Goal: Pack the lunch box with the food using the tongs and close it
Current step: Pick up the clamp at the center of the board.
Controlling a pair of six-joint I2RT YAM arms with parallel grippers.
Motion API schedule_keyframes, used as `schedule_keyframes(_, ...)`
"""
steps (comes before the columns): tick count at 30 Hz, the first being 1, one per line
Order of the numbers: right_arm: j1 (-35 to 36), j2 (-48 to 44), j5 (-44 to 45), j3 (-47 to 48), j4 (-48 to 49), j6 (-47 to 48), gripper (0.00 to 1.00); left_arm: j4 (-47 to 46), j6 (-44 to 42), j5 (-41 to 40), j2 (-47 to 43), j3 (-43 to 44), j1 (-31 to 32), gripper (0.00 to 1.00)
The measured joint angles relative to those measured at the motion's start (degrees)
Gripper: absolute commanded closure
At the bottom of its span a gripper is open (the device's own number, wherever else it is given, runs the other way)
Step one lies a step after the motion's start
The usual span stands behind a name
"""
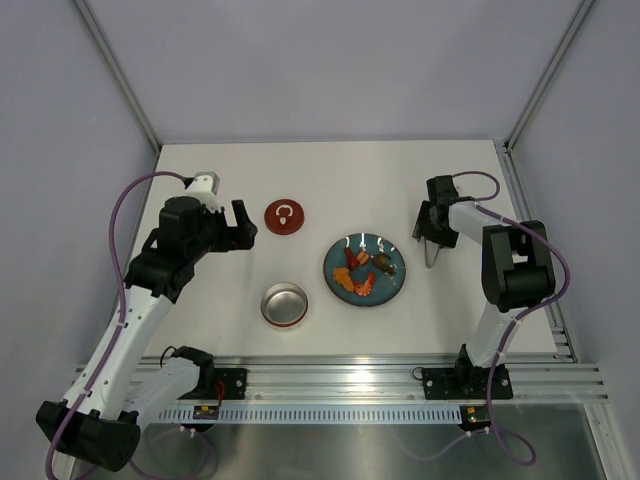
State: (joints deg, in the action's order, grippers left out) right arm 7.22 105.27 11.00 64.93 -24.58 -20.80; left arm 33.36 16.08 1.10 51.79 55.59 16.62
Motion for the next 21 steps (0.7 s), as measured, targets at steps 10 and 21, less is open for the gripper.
schedule_keyframes(10, -0.1, -0.1, -1.4, -0.1, 0.3, 1.1, 0.29, 0.0, 0.0, 0.0, 0.0, 0.0, 0.0, 0.01)
schedule_keyframes(21, -0.1, -0.3, -1.7, -0.6, 0.9, 2.9, 0.35, 0.0, 0.0, 0.0, 0.0, 0.0, 0.0, 0.01)
